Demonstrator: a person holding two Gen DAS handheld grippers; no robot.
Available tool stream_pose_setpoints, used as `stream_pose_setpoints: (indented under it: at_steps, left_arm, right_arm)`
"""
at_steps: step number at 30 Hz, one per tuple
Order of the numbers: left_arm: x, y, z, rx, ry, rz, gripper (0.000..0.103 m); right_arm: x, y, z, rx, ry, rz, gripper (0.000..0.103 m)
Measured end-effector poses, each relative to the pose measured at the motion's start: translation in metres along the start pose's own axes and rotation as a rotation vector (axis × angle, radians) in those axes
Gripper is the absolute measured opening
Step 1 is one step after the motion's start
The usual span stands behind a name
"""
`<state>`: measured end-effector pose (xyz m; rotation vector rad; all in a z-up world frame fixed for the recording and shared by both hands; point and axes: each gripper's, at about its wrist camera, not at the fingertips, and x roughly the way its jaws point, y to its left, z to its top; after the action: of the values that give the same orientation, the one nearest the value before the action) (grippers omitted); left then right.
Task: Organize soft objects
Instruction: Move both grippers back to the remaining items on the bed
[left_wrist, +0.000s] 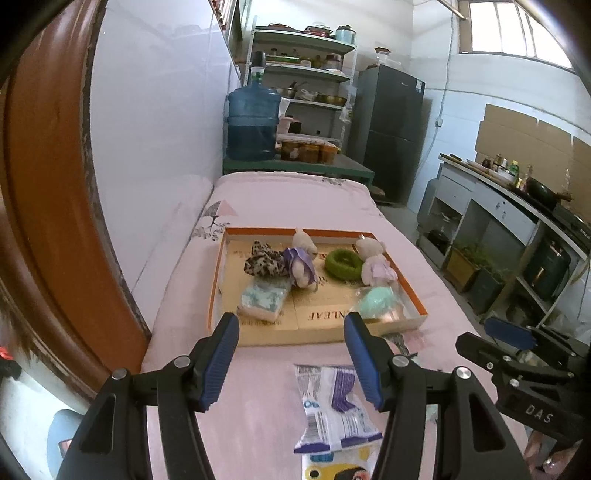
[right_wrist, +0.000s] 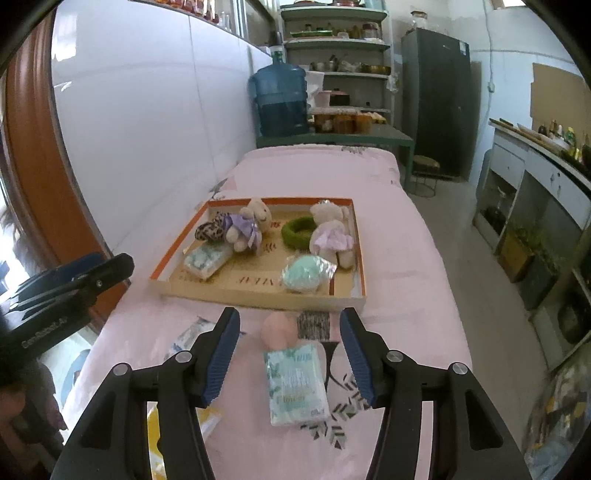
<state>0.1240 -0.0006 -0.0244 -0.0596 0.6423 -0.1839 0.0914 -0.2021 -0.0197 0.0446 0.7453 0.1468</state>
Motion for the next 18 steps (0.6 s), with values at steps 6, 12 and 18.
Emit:
stream_pose_setpoints:
  at_steps: [6, 12, 18]
  left_arm:
    - [-0.004, -0.003, -0.019, 0.013, 0.022, -0.020, 0.059]
    - [-0.002, 0.000, -0.041, -0.004, 0.055, -0.044, 0.059]
    - [0.013, 0.000, -0.055, -0.018, 0.110, -0.068, 0.059]
  right_arm:
    - [0.004, 0.000, -0.014, 0.013, 0.030, 0.003, 0.061]
    - [0.014, -0.001, -0.023, 0.022, 0.061, 0.004, 0.065]
    - [0.028, -0.003, -0.029, 0.039, 0.091, 0.010, 0.065]
